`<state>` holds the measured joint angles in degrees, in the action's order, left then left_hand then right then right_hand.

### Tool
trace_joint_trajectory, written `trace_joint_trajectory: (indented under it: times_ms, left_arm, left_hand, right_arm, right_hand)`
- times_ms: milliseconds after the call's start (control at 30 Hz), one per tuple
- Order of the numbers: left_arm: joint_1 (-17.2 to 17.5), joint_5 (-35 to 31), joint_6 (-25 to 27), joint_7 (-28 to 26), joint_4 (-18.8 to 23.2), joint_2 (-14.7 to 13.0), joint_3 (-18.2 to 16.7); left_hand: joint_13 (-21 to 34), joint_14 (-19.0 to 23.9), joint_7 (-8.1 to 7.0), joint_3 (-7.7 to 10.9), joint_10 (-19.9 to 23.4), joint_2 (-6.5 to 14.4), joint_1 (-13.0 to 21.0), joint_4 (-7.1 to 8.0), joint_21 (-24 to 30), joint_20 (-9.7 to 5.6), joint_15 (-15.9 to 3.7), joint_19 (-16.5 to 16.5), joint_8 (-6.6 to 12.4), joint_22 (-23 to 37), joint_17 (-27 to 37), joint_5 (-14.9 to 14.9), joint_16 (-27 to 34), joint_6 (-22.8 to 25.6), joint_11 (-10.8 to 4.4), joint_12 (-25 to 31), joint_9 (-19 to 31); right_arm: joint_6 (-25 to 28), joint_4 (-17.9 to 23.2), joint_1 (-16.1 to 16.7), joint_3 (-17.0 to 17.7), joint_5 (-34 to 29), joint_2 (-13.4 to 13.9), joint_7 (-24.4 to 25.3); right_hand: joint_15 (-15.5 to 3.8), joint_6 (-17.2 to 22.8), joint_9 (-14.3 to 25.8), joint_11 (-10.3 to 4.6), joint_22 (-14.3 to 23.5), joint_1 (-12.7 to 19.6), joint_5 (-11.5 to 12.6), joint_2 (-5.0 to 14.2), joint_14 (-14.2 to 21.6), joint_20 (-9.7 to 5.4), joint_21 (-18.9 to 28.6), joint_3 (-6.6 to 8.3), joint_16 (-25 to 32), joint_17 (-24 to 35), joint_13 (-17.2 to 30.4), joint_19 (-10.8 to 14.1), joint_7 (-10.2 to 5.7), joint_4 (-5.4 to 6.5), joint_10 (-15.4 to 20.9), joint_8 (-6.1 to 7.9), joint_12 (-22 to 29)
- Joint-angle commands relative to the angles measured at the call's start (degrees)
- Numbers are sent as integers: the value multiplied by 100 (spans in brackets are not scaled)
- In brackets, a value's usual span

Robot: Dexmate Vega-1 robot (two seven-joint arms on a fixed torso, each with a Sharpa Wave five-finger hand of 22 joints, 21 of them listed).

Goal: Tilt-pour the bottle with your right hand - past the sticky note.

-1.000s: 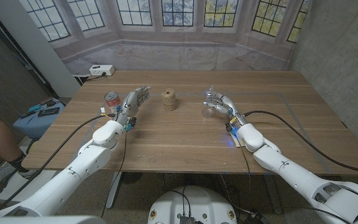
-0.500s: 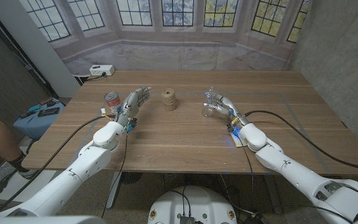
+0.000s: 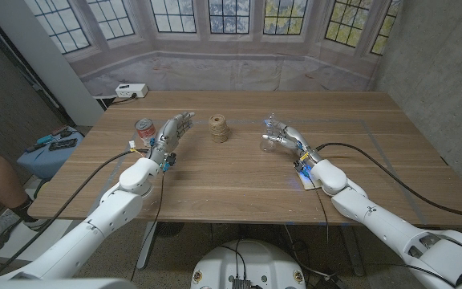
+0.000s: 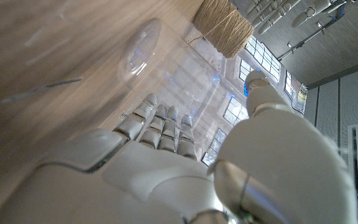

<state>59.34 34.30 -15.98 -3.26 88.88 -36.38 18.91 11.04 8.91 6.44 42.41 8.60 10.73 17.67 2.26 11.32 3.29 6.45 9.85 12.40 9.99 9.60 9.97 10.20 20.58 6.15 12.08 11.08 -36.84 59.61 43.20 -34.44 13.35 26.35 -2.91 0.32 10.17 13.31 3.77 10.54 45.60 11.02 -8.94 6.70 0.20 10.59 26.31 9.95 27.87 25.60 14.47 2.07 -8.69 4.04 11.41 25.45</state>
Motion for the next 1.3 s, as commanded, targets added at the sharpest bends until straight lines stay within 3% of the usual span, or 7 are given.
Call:
trace_joint_trajectory:
  times_ms: [33, 300, 900, 1300]
  left_arm:
    - [33, 42, -62, 72, -39, -11, -32]
    - [17, 104, -102, 159, -145, 17, -32]
    - [-17, 133, -96, 186, -238, 1, -59]
    - [-323, 121, -61, 377, -482, 140, 98]
  left_hand:
    - [30, 15, -24, 0, 55, 4, 55, -12, 15, 6, 3, 25, -15, 13, 19, 9, 27, -6, -10, 16, 18]
    - [30, -3, -33, -9, 30, 5, 65, -15, 11, 8, 16, 15, -40, 13, 21, 9, 22, -40, -1, 5, 21]
    - [32, 4, -23, -23, 30, 2, 82, -19, 19, 10, 10, 35, -49, 14, 22, 10, 26, -18, 1, 5, 27]
    - [32, 2, -24, -26, 29, 1, 89, -17, 20, 11, 15, 36, -57, 14, 22, 11, 25, -12, 3, 5, 30]
  right_arm:
    - [86, 135, -16, 8, 74, 65, -199]
    - [169, 326, 27, 98, 328, 107, -365]
    - [-164, -82, -107, 220, 964, -96, -1076]
    - [-264, -214, -103, 400, 1407, -155, -1444]
  right_hand:
    - [32, -54, 2, 18, 8, -61, 24, 4, -85, 30, -1, -23, 14, -18, 1, -45, -11, 11, -70, -23, -25]
    - [98, -114, -9, 58, 7, -200, 24, 17, -30, 78, 57, -91, 91, -59, -33, 2, 10, 68, -22, -24, -46]
    - [216, 14, -34, 112, 7, -544, 37, 17, -6, 148, 100, -254, 142, -133, -116, 40, 99, 187, 122, 53, -95]
    - [243, 68, -50, 134, 8, -718, 41, 50, -21, 184, 102, -326, 155, -168, -164, 14, 140, 255, 150, 77, -147]
